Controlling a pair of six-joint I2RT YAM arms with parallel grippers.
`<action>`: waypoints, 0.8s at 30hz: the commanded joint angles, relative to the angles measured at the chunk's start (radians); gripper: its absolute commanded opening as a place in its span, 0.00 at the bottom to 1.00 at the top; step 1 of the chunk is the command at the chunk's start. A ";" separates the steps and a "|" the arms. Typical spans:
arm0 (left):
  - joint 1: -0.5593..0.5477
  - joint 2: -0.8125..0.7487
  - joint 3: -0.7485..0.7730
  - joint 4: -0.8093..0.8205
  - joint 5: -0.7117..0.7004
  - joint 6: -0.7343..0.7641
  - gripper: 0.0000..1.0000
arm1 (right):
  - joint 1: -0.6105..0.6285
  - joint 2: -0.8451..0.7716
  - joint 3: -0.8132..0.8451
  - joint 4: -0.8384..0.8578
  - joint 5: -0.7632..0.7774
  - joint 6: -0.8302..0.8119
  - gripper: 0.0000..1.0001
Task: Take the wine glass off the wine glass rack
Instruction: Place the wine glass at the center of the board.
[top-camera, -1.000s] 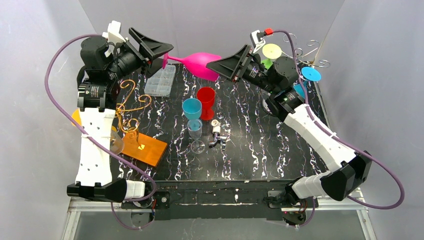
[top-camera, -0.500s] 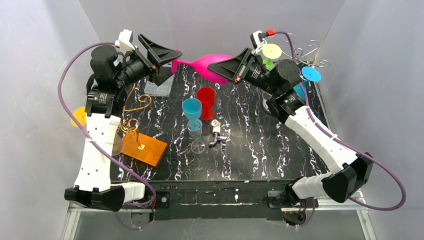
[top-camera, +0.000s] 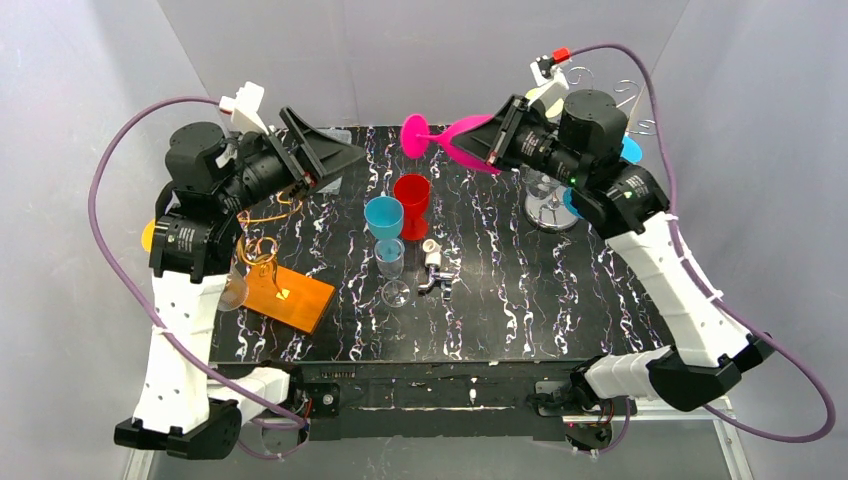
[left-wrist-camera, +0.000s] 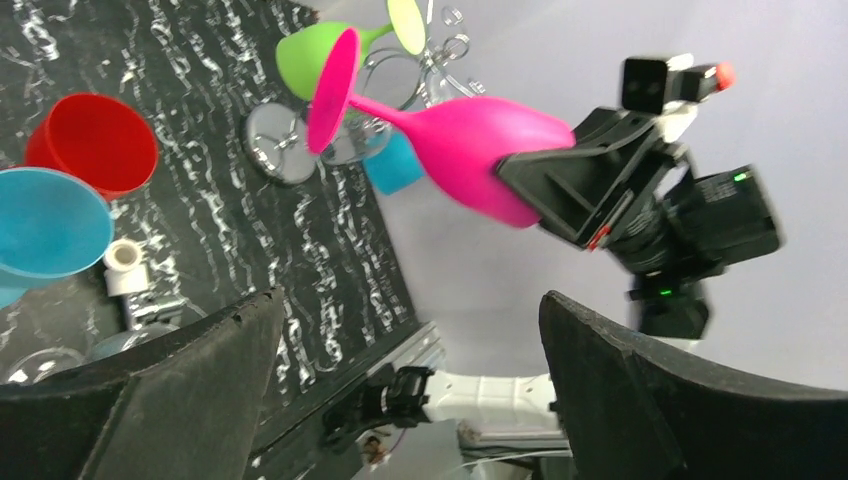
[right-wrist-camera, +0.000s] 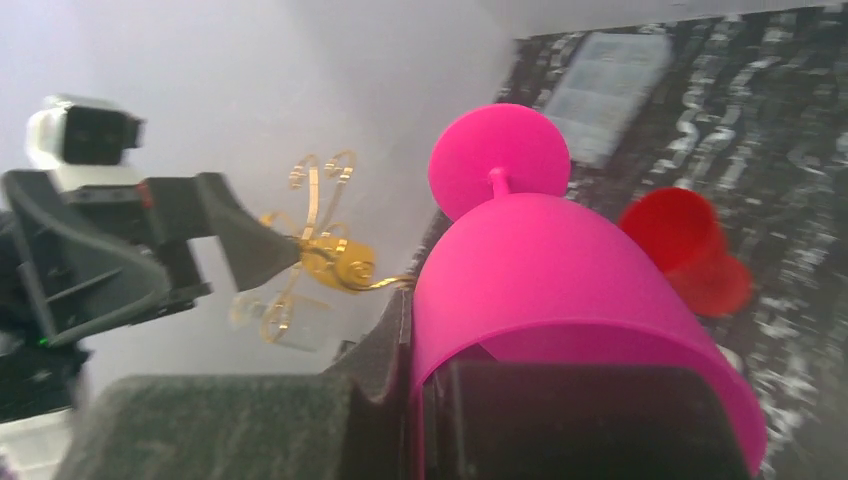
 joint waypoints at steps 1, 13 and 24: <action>-0.062 -0.053 0.008 -0.145 -0.091 0.187 0.98 | 0.022 0.029 0.084 -0.320 0.178 -0.175 0.01; -0.227 -0.091 0.030 -0.306 -0.327 0.361 0.98 | 0.209 0.373 0.352 -0.672 0.678 -0.268 0.01; -0.228 -0.084 0.083 -0.370 -0.379 0.427 0.98 | 0.162 0.488 0.277 -0.601 0.656 -0.311 0.01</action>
